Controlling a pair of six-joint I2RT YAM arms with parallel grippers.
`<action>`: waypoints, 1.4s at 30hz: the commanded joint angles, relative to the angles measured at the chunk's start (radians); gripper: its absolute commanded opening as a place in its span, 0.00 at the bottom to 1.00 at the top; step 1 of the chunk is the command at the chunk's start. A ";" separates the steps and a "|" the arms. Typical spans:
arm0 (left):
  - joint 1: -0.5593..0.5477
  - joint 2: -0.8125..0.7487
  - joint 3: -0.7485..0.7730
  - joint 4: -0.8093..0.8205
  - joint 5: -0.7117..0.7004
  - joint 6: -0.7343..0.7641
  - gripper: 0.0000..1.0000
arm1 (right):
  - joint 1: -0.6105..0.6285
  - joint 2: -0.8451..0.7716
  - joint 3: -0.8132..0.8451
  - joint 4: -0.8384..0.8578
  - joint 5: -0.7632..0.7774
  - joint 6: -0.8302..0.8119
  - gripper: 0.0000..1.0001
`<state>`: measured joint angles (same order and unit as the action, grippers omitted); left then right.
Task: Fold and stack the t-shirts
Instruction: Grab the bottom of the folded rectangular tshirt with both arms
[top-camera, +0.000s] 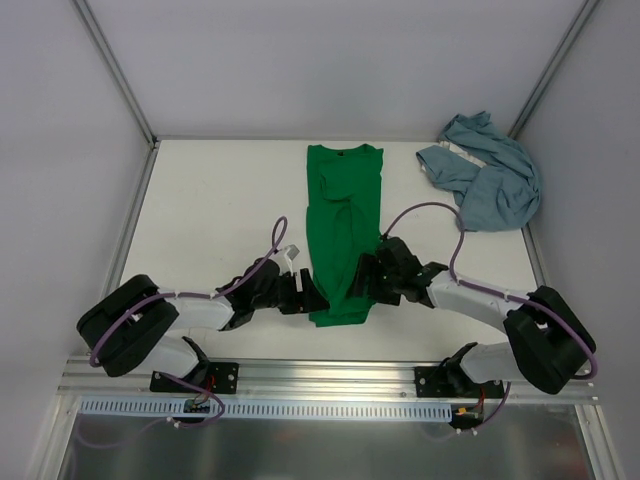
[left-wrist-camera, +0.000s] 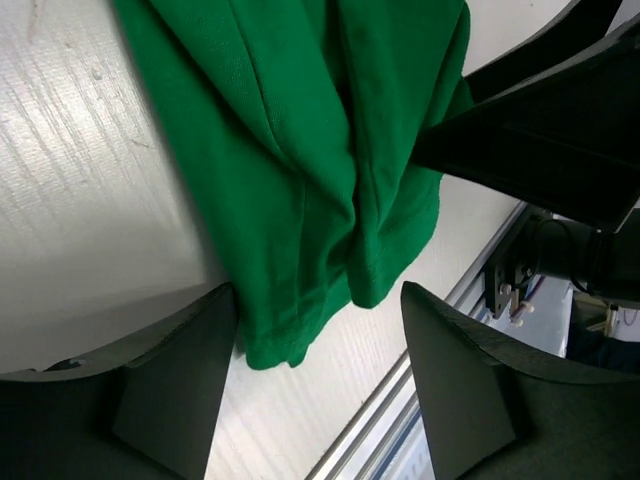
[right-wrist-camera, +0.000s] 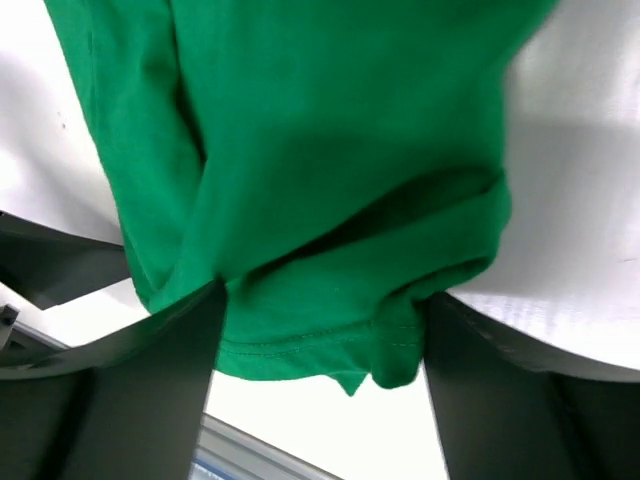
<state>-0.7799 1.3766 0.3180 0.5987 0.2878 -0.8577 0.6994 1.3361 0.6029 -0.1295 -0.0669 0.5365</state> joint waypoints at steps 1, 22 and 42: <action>-0.012 0.050 0.016 0.075 0.043 -0.010 0.66 | 0.037 0.040 -0.032 -0.001 -0.036 0.057 0.76; -0.041 0.013 0.020 0.095 0.064 -0.061 0.00 | 0.121 -0.146 -0.043 -0.229 0.018 0.117 0.01; -0.243 -0.250 -0.001 -0.181 -0.124 -0.135 0.00 | 0.301 -0.298 -0.009 -0.416 0.140 0.221 0.01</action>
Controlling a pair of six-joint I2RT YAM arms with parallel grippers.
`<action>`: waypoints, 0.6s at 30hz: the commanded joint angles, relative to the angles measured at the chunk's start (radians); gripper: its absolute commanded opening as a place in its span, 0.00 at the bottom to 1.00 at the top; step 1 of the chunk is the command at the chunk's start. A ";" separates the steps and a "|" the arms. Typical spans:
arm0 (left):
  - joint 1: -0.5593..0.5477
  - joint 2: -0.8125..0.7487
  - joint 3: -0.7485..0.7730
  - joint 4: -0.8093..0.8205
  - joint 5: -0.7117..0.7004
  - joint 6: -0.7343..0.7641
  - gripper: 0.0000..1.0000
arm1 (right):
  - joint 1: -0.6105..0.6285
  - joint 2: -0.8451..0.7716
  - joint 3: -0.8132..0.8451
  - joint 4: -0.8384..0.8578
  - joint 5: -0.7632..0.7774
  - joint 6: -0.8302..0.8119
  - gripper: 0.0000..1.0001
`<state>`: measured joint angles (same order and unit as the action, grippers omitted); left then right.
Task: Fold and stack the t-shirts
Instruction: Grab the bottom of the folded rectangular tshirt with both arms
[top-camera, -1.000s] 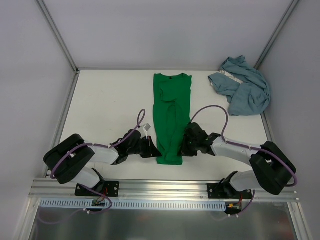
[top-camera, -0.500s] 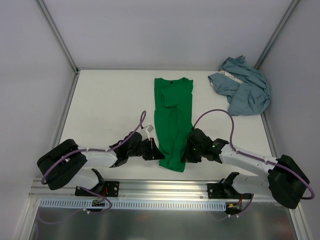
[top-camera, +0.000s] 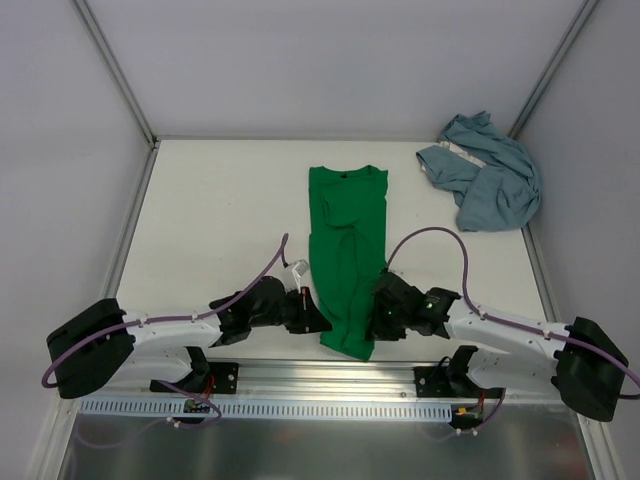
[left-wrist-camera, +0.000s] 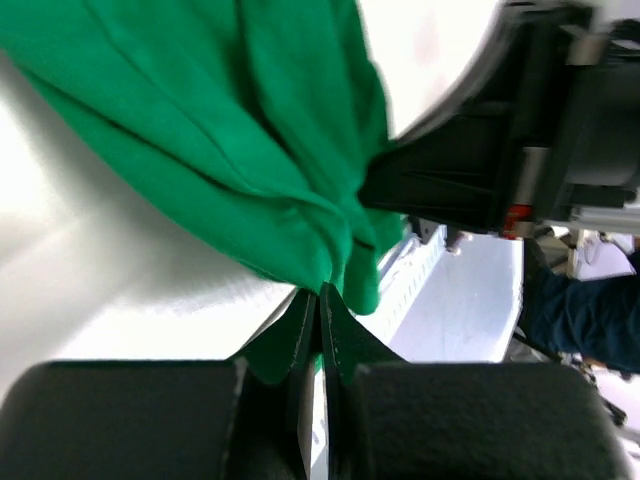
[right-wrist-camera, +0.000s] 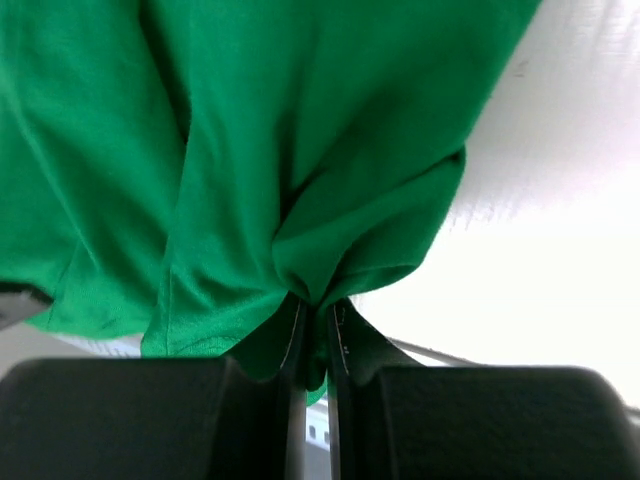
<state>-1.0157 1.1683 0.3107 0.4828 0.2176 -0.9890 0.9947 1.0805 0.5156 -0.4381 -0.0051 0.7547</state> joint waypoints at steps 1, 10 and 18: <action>-0.007 -0.062 0.036 -0.123 -0.073 0.016 0.00 | 0.002 -0.056 0.122 -0.132 0.091 -0.008 0.01; 0.022 -0.044 0.248 -0.368 -0.118 0.104 0.00 | -0.082 0.001 0.306 -0.223 0.076 -0.109 0.01; 0.094 -0.007 0.315 -0.385 -0.078 0.122 0.00 | -0.189 0.067 0.339 -0.203 0.021 -0.172 0.00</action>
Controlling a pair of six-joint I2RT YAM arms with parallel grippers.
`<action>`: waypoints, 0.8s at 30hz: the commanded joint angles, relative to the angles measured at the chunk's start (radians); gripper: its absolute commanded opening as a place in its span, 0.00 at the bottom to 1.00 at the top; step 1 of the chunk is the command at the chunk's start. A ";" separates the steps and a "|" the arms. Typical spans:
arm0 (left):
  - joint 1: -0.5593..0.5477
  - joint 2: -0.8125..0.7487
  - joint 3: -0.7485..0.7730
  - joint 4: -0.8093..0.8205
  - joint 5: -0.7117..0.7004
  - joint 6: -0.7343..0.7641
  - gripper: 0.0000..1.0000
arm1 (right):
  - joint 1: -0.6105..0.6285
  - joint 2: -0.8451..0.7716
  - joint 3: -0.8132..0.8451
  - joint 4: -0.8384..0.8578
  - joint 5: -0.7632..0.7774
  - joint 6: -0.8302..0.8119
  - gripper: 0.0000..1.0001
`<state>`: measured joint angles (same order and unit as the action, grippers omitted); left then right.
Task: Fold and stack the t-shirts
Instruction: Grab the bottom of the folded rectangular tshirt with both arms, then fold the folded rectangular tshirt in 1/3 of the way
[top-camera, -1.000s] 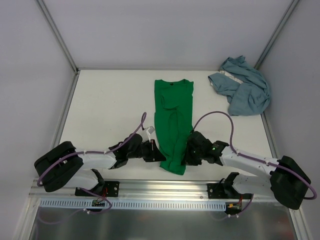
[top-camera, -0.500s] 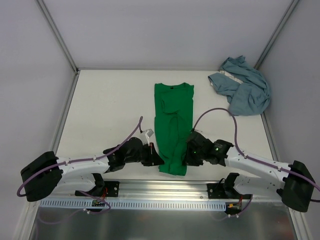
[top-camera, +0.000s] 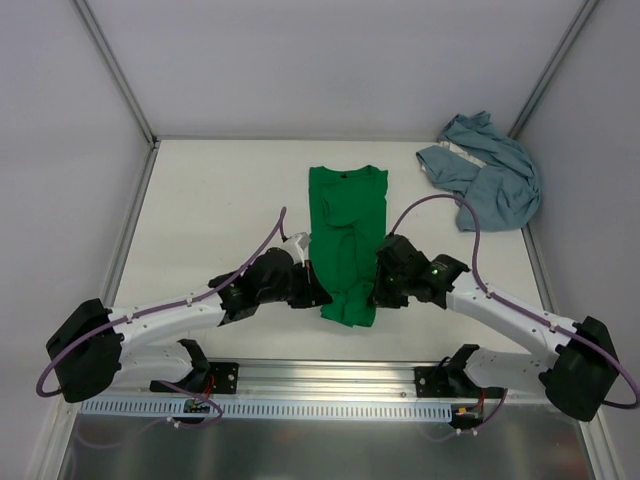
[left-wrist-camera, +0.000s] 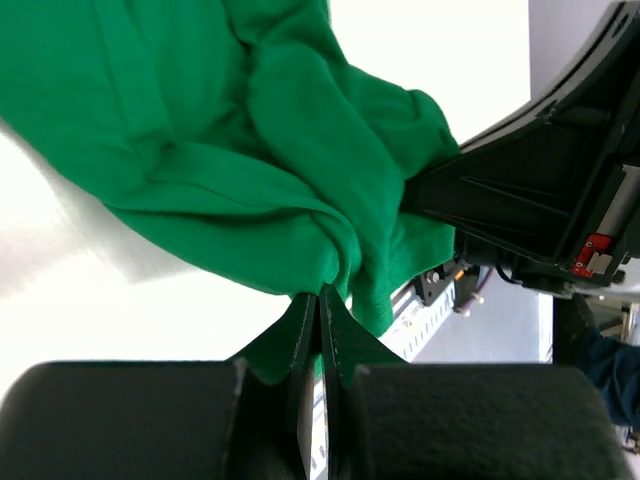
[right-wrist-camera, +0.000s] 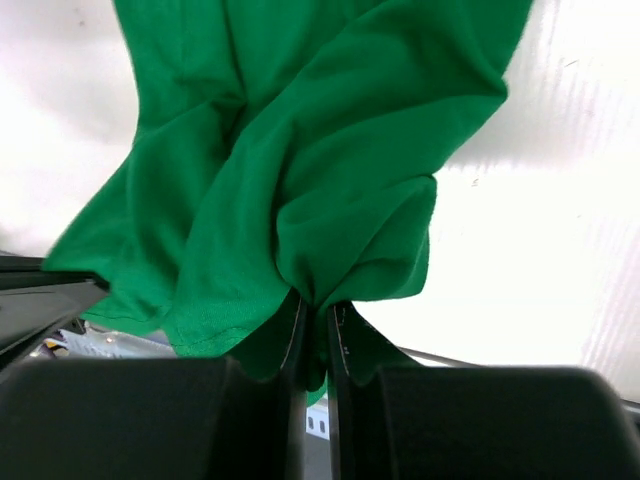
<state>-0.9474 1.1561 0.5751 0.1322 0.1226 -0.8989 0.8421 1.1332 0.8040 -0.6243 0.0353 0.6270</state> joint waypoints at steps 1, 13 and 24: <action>0.047 0.005 0.055 -0.039 0.023 0.035 0.00 | -0.046 0.020 0.057 -0.017 -0.025 -0.061 0.01; 0.205 0.066 0.126 -0.057 0.138 0.086 0.00 | -0.201 0.166 0.182 -0.003 -0.135 -0.174 0.01; 0.323 0.290 0.279 -0.032 0.253 0.123 0.00 | -0.342 0.379 0.345 0.003 -0.244 -0.274 0.01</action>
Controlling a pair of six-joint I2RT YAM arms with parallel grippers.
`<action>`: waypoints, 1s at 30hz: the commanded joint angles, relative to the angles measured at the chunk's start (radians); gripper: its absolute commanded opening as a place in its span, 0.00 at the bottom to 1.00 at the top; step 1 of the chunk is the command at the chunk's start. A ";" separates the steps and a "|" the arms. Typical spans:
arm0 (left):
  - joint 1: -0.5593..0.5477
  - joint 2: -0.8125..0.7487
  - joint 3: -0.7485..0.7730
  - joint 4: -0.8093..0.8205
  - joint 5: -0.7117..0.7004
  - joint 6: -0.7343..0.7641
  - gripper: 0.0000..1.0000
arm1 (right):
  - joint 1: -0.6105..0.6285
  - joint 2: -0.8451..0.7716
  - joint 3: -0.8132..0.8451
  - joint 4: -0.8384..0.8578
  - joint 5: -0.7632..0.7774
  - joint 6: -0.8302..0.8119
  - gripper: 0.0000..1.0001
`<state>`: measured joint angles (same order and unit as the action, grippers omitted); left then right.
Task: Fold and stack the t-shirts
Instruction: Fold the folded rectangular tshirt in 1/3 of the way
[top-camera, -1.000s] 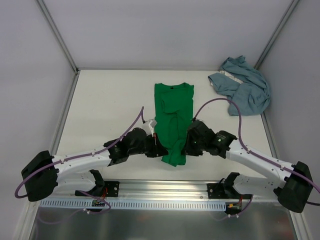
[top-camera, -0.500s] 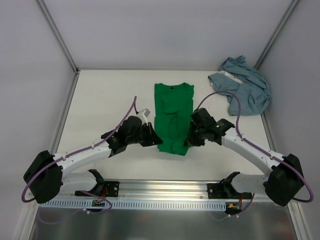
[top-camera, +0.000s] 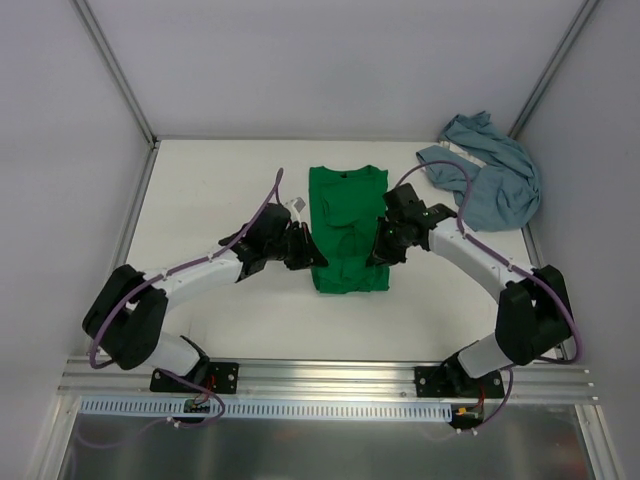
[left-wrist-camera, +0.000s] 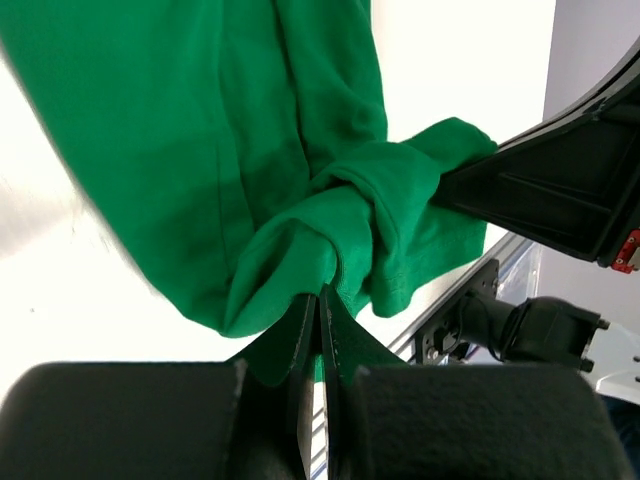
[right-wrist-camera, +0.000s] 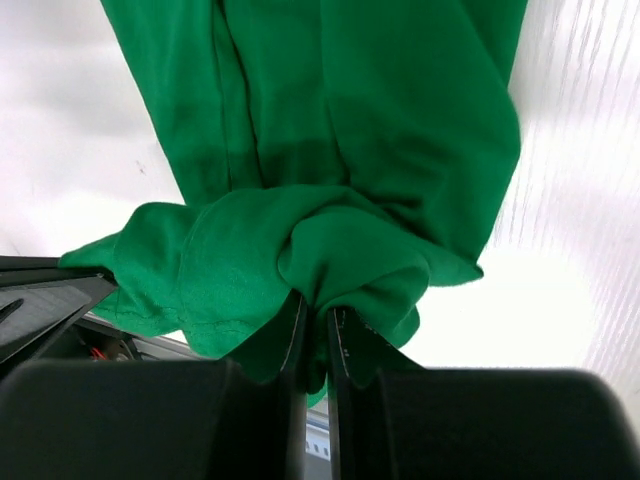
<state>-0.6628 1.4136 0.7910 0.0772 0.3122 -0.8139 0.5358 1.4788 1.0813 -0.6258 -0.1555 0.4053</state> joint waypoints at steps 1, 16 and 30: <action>0.049 0.066 0.074 0.022 0.073 0.041 0.00 | -0.048 0.053 0.083 0.006 -0.062 -0.066 0.01; 0.235 0.343 0.269 0.082 0.237 0.024 0.98 | -0.175 0.388 0.353 0.044 -0.145 -0.138 0.50; 0.235 0.073 0.123 0.135 0.215 0.039 0.99 | -0.198 0.181 0.394 -0.052 -0.140 -0.185 0.58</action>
<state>-0.4255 1.6123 0.9363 0.1799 0.5133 -0.7872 0.3313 1.7752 1.4494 -0.6361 -0.2665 0.2260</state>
